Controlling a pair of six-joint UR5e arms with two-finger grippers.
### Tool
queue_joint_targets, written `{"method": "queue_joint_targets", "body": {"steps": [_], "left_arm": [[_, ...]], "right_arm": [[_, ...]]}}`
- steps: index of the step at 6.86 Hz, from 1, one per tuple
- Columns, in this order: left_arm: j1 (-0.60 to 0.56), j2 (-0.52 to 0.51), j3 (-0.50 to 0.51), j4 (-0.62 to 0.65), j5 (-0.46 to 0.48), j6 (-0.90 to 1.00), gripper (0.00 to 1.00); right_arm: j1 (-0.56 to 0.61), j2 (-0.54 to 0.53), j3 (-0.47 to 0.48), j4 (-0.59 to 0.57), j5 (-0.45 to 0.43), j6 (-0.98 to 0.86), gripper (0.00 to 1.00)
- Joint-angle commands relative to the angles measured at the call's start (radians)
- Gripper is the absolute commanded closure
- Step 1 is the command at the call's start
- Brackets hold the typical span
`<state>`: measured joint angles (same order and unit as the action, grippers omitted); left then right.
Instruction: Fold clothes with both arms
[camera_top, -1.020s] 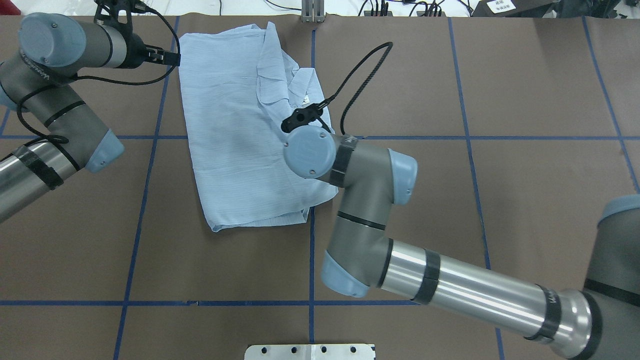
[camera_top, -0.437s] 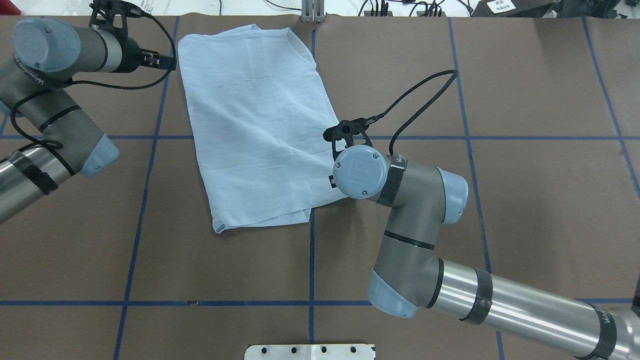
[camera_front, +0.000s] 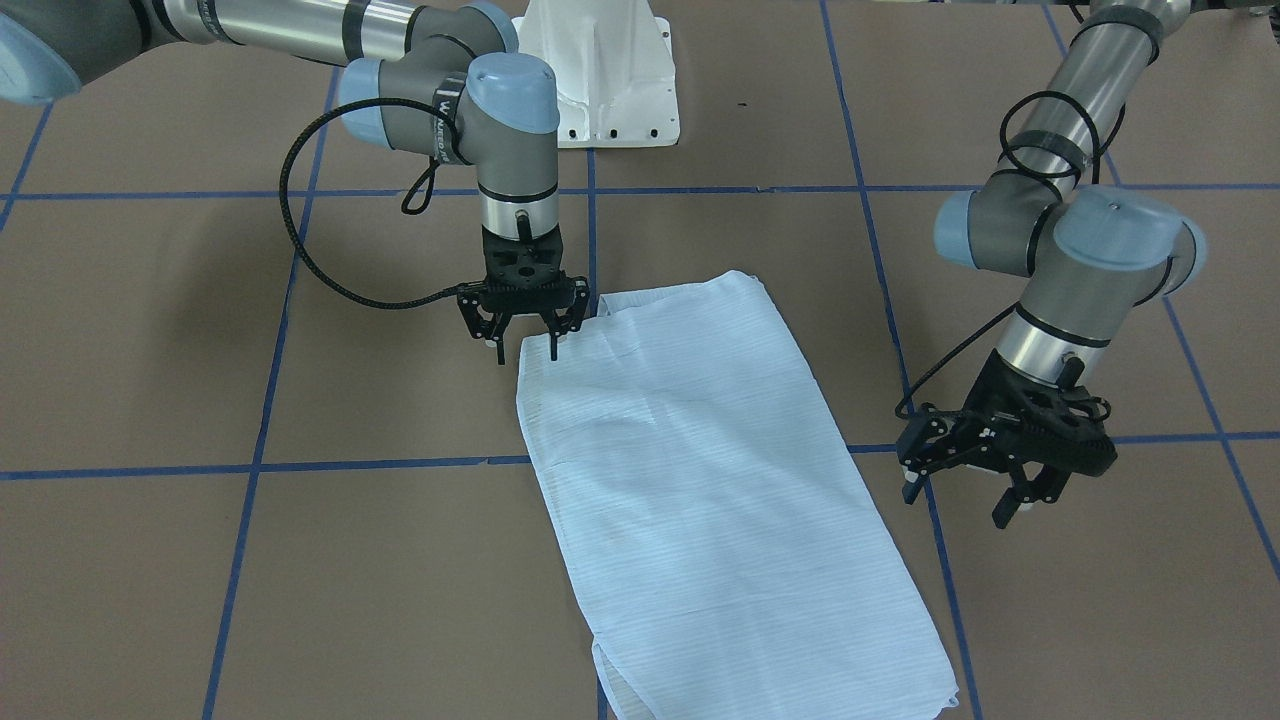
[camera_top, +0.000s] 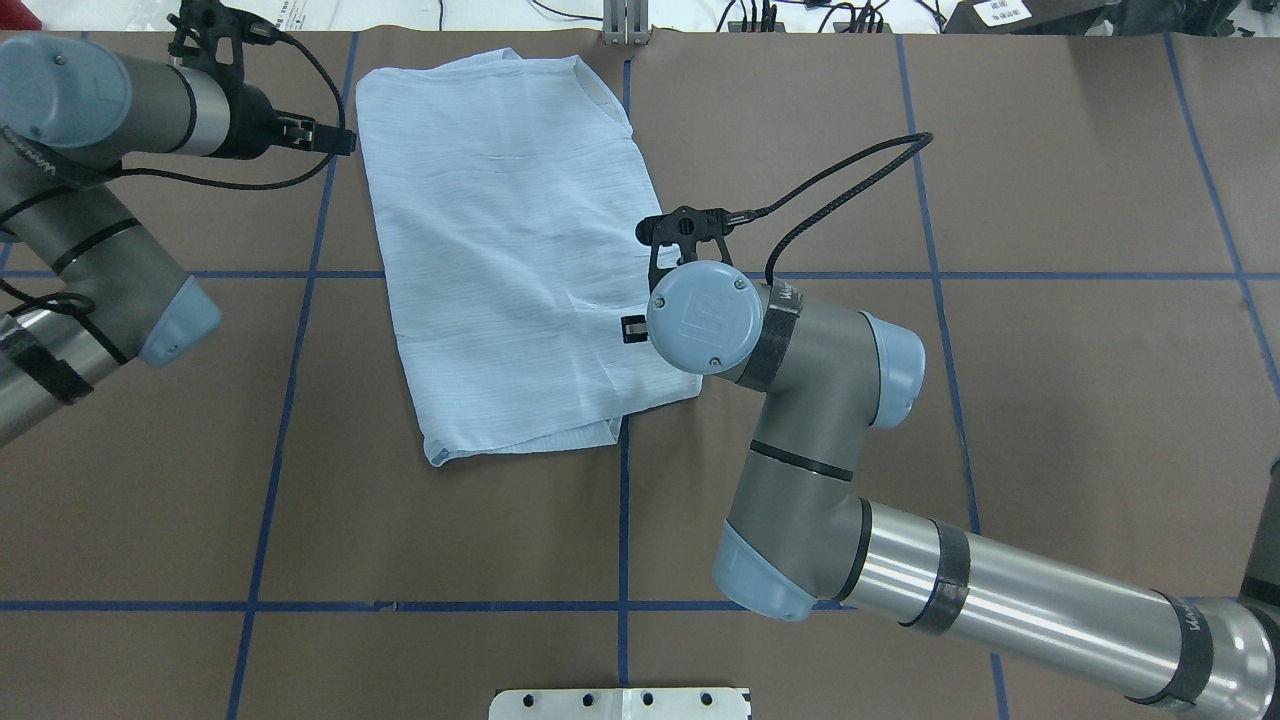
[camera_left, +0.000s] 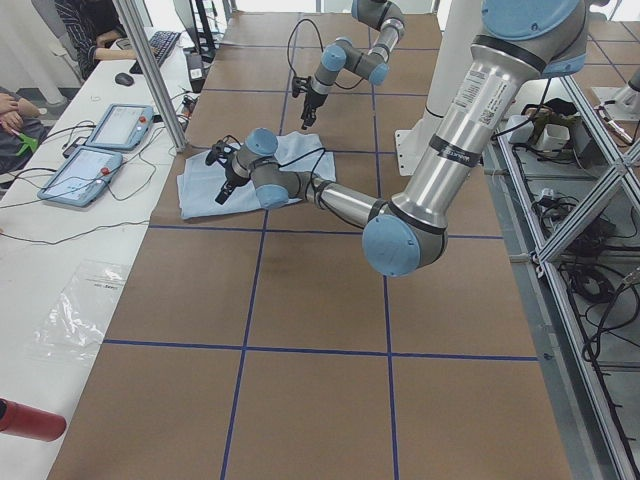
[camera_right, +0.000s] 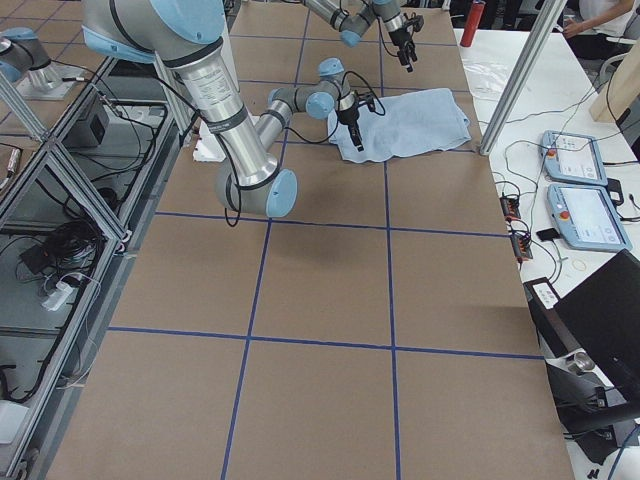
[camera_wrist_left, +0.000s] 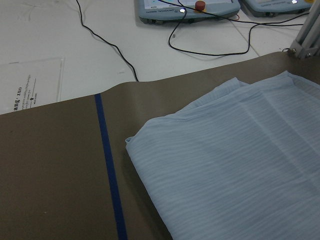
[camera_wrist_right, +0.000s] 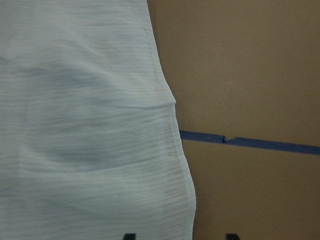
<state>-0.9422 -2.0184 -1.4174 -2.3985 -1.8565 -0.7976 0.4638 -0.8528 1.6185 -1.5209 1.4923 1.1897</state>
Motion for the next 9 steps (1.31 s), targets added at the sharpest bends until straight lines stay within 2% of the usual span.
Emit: {"method": "queue_joint_targets", "body": {"steps": [1, 2, 3, 5, 6, 7, 9], "left_arm": [[0.07, 0.114, -0.249, 0.13, -0.044, -0.164, 0.0], [0.139, 0.165, -0.416, 0.283, -0.037, -0.245, 0.0], [0.26, 0.185, -0.522, 0.37, 0.024, -0.399, 0.0], [0.475, 0.185, -0.522, 0.392, 0.176, -0.637, 0.0], [0.523, 0.188, -0.515, 0.409, 0.224, -0.703, 0.03], [0.53, 0.178, -0.497, 0.45, 0.232, -0.741, 0.11], [0.56, 0.164, -0.45, 0.455, 0.232, -0.749, 0.12]], "right_arm": [[0.006, 0.011, 0.017, 0.074, 0.022, 0.228, 0.0], [0.013, 0.011, 0.026, 0.08, 0.025, 0.313, 0.0], [0.03, 0.002, 0.03, 0.081, 0.04, 0.318, 0.0], [0.048, -0.003, 0.031, 0.082, 0.04, 0.311, 0.0], [0.05, -0.005, 0.031, 0.082, 0.04, 0.307, 0.0], [0.05, -0.006, 0.031, 0.082, 0.04, 0.306, 0.0], [0.049, -0.009, 0.031, 0.082, 0.039, 0.306, 0.0]]}}
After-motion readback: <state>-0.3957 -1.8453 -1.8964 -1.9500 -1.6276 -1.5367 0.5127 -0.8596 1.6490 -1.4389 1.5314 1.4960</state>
